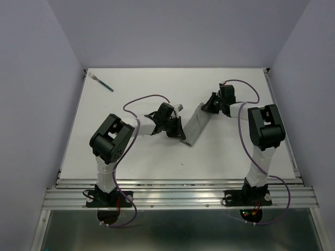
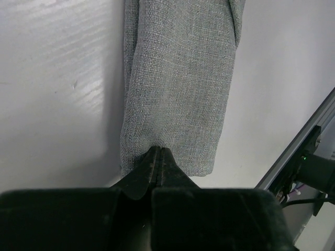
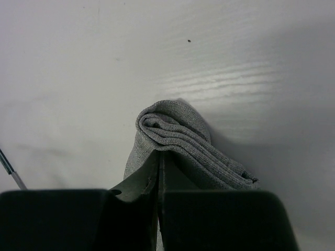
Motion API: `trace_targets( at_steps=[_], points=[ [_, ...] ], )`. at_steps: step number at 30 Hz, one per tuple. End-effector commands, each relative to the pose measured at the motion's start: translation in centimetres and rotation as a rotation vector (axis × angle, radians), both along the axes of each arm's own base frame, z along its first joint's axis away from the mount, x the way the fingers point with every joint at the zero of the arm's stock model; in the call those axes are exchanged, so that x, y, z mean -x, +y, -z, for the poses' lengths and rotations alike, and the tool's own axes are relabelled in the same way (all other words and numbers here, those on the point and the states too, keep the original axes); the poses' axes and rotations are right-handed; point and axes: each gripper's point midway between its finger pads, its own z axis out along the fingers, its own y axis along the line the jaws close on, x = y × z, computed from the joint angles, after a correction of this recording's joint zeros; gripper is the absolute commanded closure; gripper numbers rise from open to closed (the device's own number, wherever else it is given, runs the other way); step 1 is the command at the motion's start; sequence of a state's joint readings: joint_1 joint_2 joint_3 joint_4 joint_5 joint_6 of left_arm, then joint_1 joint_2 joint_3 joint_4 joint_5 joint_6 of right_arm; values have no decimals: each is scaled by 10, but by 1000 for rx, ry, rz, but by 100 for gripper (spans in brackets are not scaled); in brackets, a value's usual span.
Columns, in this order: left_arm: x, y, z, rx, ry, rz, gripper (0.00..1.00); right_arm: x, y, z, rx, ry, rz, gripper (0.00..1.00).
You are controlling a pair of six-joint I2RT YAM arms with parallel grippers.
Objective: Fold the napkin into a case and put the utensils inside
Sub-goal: Move the smaller rectangle-folded napkin to the center of the board, then pick up the knife from the center of the board.
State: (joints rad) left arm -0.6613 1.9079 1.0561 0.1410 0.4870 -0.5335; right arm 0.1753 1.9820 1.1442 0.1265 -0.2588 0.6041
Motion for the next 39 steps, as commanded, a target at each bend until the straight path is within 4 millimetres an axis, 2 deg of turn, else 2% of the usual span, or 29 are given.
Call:
trace_targets(
  at_steps=[1,4,5,6,7,8,9,10,11,12,14,15,16,17,18,19,20,21,22,23,24,26,27,28,30,31,34,35,39],
  points=[
    [-11,-8,-5,-1,-15,-11,100,-14,-5,10,59,18,-13,99],
    [-16,-12,-17,15,-30,-15,100,-24,-2,-4,52,-2,-26,99],
    [-20,-13,-27,22,-49,-20,100,-26,0,-11,48,-12,-36,99],
    [-19,-10,-28,3,-49,-18,100,-29,3,-26,38,-39,-49,99],
    [-26,-9,-41,0,-85,-34,99,-31,4,-36,35,-61,-55,96],
    [-29,-7,-47,-8,-99,-40,90,-27,4,-41,36,-52,-62,93],
    [-30,-4,-51,-22,-112,-42,85,-27,5,-62,29,-89,-68,87],
    [-32,2,-54,-46,-119,-59,79,-25,5,-72,26,-105,-71,73],
    [-34,6,-58,-56,-128,-68,74,-23,5,-81,25,-120,-74,65],
    [-36,9,-69,-57,-144,-71,62,-20,4,-102,24,-158,-76,50],
    [-43,19,-86,-62,-168,-101,50,-12,2,-114,30,-173,-82,42],
    [-47,25,-89,-77,-181,-117,48,-7,1,-131,29,-204,-81,38],
    [-48,29,-95,-74,-186,-126,46,-4,0,-126,34,-190,-80,36],
    [-54,38,-105,-85,-214,-151,42,6,-2,-133,34,-198,-79,36],
    [-56,49,-104,-121,-218,-180,39,14,-3,-146,30,-225,-78,33],
    [-59,58,-112,-128,-235,-205,36,20,-4,-147,26,-226,-79,32],
    [-60,69,-112,-154,-233,-233,33,26,-5,-148,24,-226,-79,32],
    [-65,88,-108,-191,-214,-281,32,39,-6,-138,19,-198,-81,31],
    [-72,107,-105,-240,-221,-349,32,45,-6,-137,15,-195,-82,31],
    [-72,124,-101,-262,-201,-415,32,54,-7,-146,6,-215,-83,31],
    [-81,156,-95,-310,-180,-515,32,66,-7,-134,0,-188,-85,30],
    [-80,188,-82,-352,-131,-613,32,81,-9,-140,-10,-204,-85,30],
    [-80,207,-76,-387,-108,-675,32,91,-9,-131,-11,-178,-91,30],
    [-85,231,-72,-419,-97,-747,32,97,-10,-130,-12,-176,-90,30],
    [-82,257,-62,-467,-53,-832,32,109,-10,-133,-24,-174,-97,30],
    [-84,275,-61,-483,-35,-888,32,116,-11,-127,-26,-158,-100,30],
    [-87,296,-58,-531,-13,-970,30,130,-10,-125,-39,-143,-109,30],
    [-91,305,-56,-548,-1,-997,30,136,-11,-119,-39,-117,-111,30],
    [-98,322,-41,-595,61,-1050,30,150,-12,-112,-39,-82,-115,29]
  ],
)
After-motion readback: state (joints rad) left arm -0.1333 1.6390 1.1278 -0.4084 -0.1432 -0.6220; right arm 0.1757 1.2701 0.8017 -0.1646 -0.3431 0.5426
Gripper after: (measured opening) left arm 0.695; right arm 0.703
